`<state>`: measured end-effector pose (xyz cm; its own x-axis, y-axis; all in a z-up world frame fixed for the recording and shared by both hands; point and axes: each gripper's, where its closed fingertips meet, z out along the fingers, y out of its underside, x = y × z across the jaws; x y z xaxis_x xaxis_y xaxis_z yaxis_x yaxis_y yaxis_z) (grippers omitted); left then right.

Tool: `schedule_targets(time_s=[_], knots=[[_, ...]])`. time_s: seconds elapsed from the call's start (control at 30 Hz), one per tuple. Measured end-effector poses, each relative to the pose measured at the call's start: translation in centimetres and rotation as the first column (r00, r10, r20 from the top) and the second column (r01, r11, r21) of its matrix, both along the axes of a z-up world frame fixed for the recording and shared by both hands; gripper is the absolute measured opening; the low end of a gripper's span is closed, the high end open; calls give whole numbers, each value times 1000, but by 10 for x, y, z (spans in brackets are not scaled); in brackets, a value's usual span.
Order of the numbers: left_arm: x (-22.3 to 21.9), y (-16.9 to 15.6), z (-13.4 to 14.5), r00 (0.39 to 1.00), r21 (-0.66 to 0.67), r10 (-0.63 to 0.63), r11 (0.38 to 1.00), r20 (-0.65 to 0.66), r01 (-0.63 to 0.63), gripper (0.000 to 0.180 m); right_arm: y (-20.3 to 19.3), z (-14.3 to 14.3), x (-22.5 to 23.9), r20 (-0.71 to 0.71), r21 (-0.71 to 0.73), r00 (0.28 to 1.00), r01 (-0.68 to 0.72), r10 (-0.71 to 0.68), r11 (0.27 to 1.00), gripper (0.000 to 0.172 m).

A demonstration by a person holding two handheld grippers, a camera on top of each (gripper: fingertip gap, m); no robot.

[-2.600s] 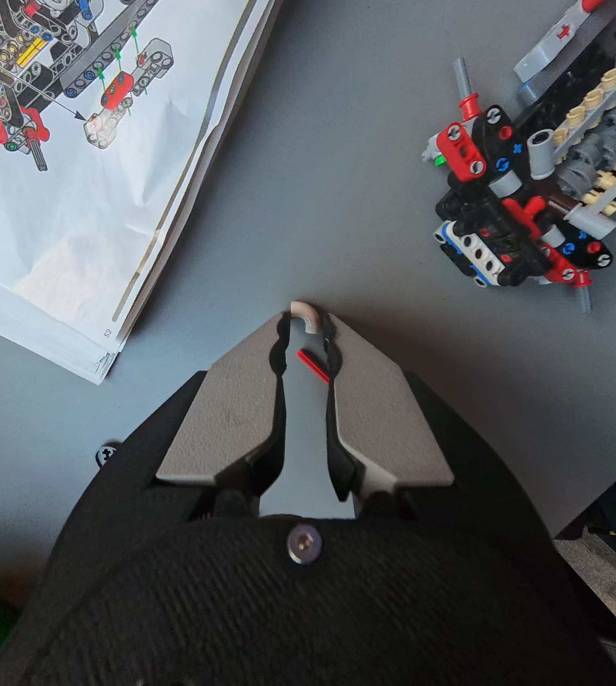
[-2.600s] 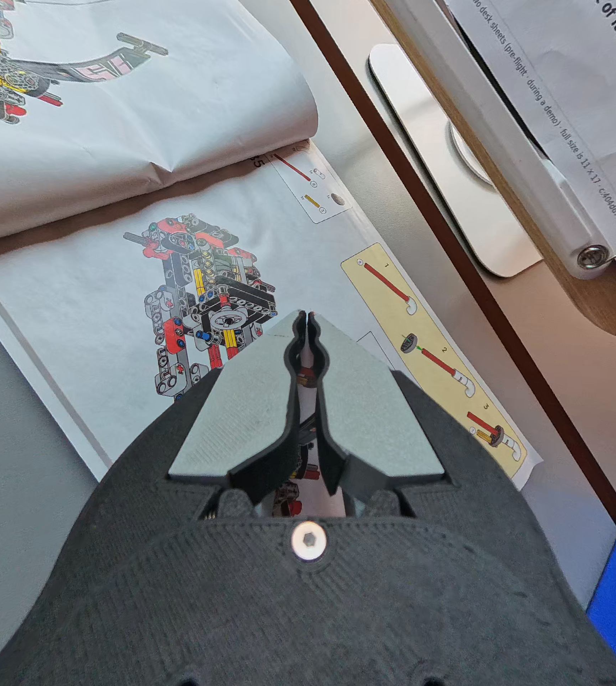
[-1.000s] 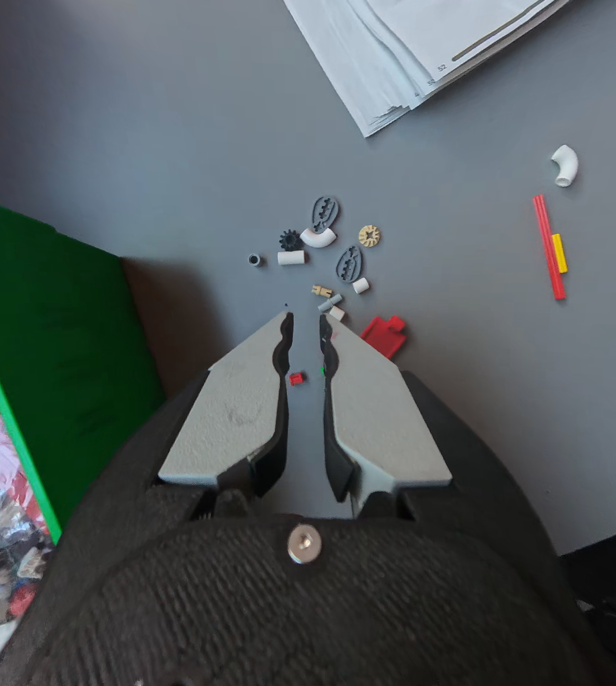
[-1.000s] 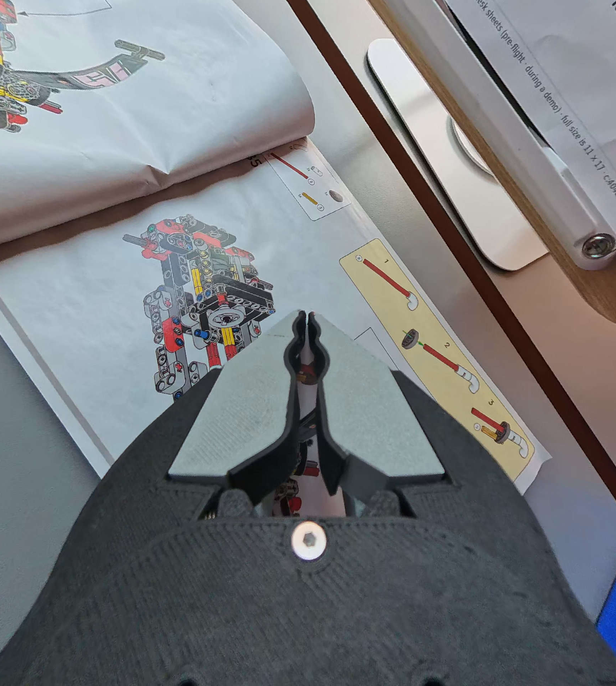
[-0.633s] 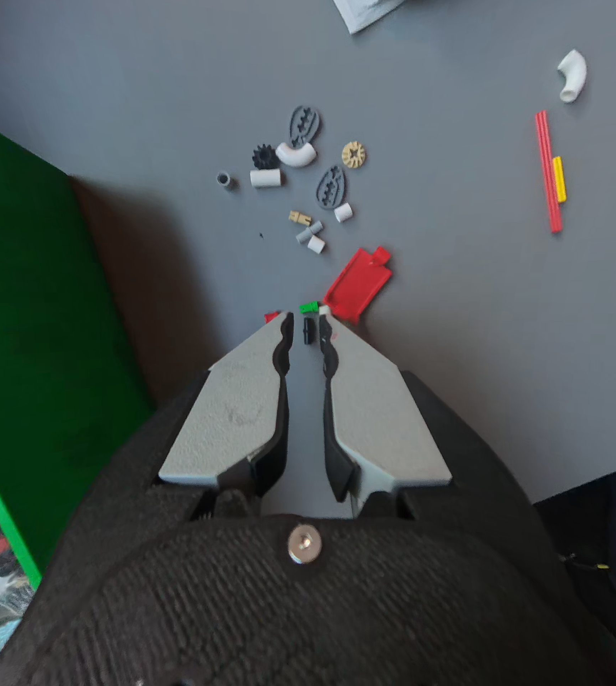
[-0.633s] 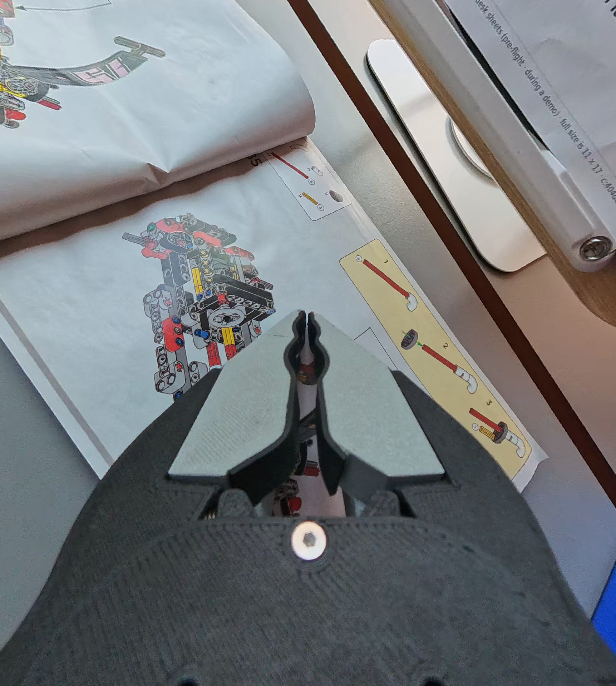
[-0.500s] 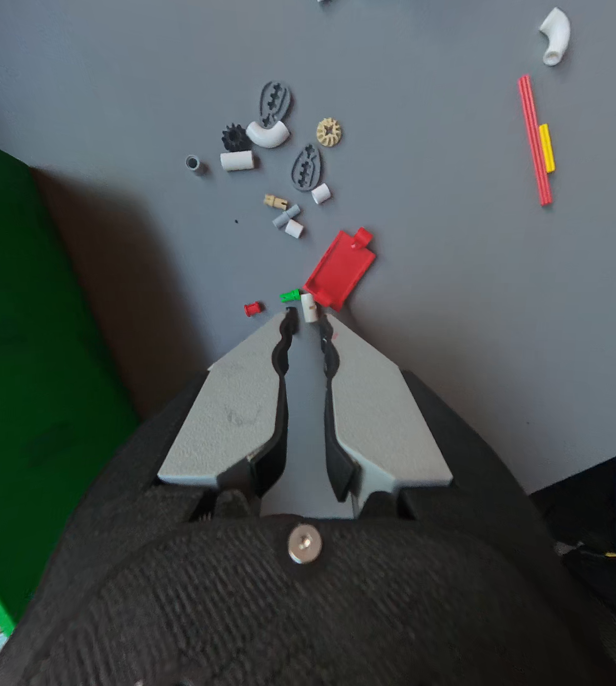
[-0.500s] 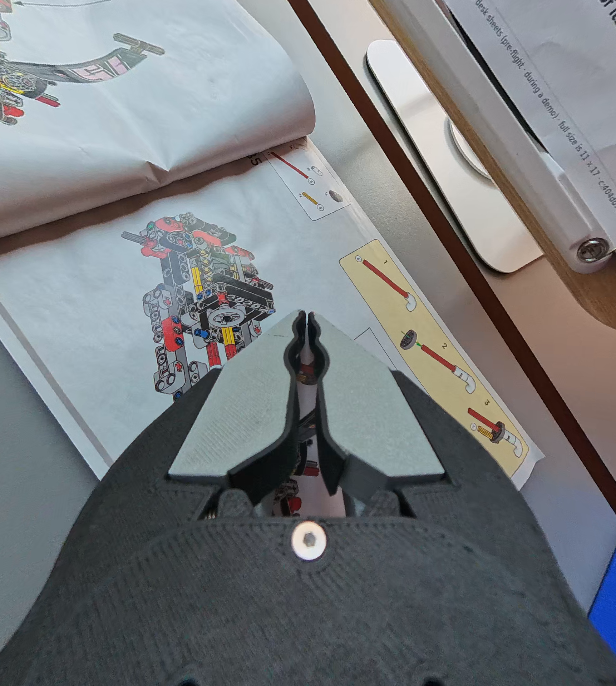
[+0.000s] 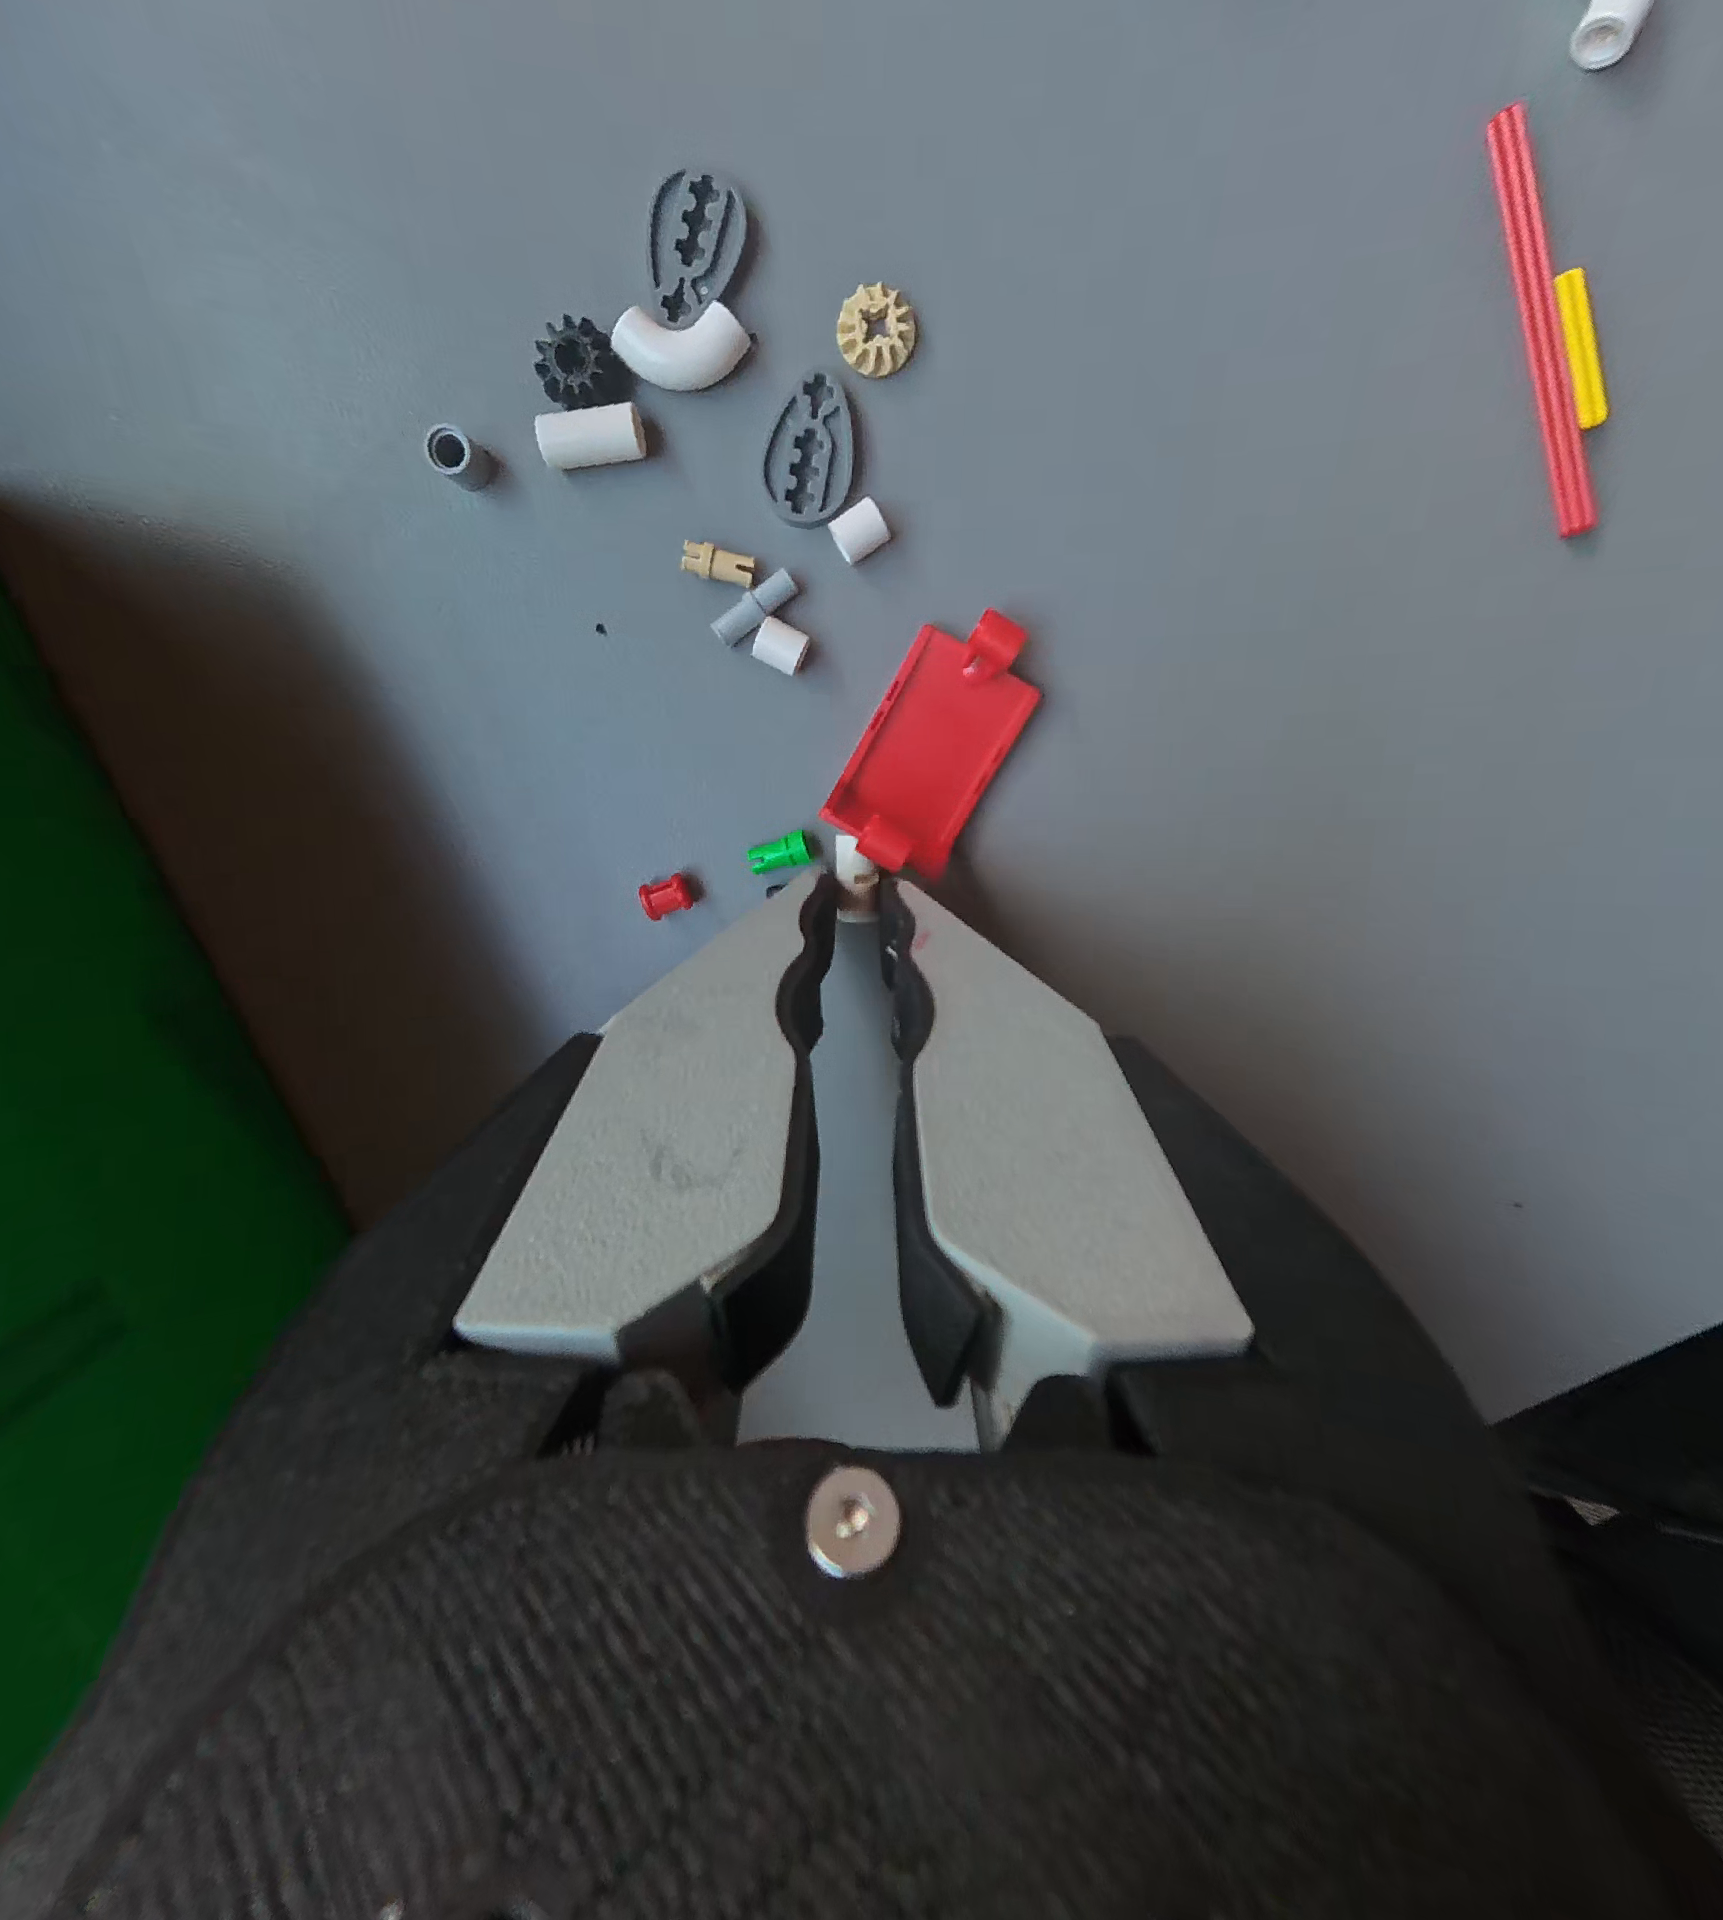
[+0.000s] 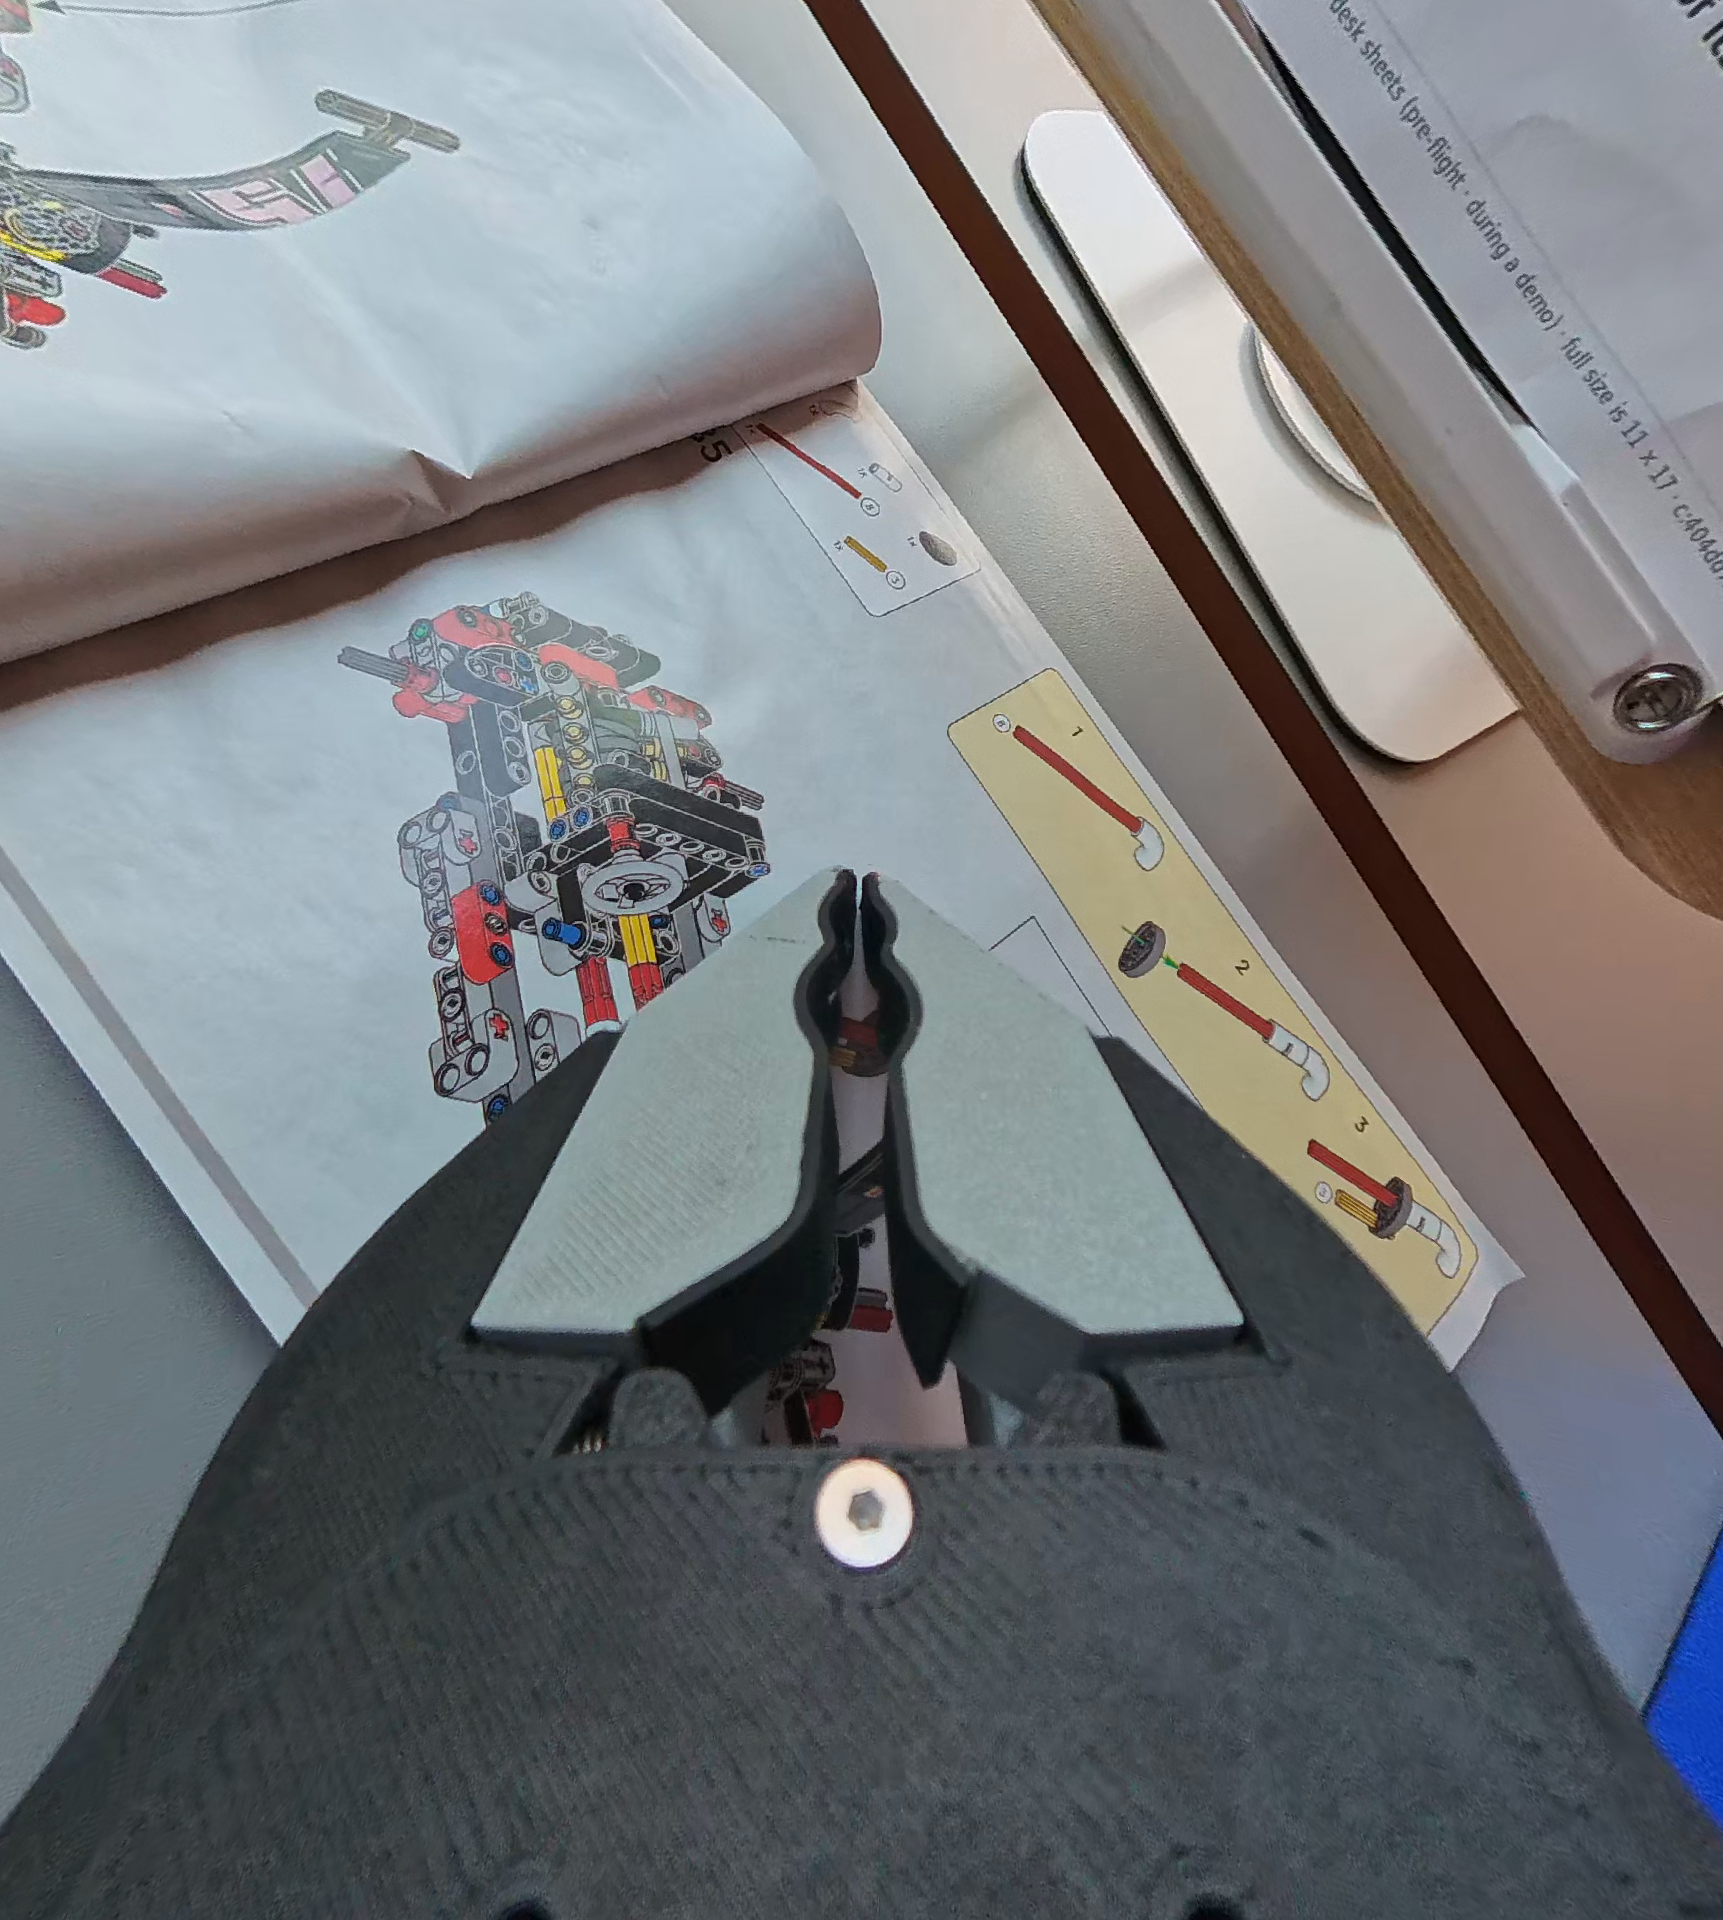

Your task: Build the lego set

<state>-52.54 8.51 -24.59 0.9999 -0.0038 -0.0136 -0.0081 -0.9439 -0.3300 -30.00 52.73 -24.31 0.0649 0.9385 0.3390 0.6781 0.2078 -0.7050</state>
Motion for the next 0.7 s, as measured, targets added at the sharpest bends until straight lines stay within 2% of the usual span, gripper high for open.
schedule_targets(time_s=[0.27, 0.33, 0.4, 0.53, 0.7], knots=[[-1, -1, 32, 1000, 68, 12, 998, -29, -10, 6, 0, 0, 0, 1, 6, 1000, -2, 2, 1000, 0], [10, 14, 48, 1000, 116, -16, 993, -23, 19, 6, 0, 0, 0, 1, 4, 1000, -3, 3, 1000, 0], [32, 38, 58, 994, 146, -103, 984, -27, 106, 6, 0, 0, 0, 2, 3, 1000, -3, 3, 1000, 0], [72, 89, 46, 959, 95, -283, 954, -26, 284, 6, -1, 0, 0, 1, 9, 1000, -5, 5, 1000, 0], [87, 123, 17, 940, 33, -339, 941, 30, 338, 6, -2, 0, 1, 1, 16, 1000, -8, 8, 1000, 0]])
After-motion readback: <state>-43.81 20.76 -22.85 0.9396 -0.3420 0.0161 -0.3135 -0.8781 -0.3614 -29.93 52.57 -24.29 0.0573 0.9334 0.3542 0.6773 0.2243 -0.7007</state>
